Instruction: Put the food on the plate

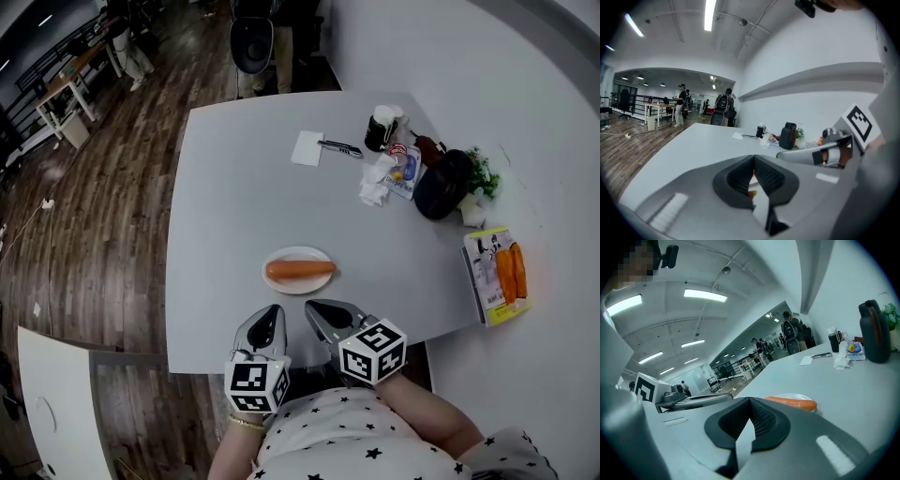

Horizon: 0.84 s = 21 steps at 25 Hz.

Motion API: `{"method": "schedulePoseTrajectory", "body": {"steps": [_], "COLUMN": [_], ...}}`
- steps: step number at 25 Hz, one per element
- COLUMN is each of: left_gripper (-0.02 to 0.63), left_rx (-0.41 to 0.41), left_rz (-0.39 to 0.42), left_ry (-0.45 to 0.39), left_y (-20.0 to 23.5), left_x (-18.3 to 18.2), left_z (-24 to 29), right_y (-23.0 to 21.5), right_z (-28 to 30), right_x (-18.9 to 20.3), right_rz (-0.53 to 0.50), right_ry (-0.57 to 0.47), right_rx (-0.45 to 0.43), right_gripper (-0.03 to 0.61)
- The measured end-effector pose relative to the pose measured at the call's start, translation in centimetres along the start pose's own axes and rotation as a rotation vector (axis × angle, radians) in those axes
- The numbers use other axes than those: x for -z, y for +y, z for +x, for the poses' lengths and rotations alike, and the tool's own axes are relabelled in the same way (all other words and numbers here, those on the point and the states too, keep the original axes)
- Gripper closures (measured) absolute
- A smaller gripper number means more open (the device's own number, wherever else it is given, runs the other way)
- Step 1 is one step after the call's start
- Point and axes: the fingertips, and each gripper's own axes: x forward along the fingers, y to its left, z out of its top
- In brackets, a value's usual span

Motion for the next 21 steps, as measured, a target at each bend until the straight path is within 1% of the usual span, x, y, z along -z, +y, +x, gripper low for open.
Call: {"method": "schedulePoseTrajectory", "body": {"steps": [21], "left_gripper": [0.607], "left_rx": [-0.009], "left_rz": [-0.010], "left_ry": [0.007], "left_y": [0.1], "left_x": [0.3], "left_z": [-1.2], "right_y": [1.4], "right_z": [-0.6], "right_x": [0.5], "right_rz": [-0.052], "right_ry": [0.011], "right_rx": [-0.007], "right_gripper": [0.580]}}
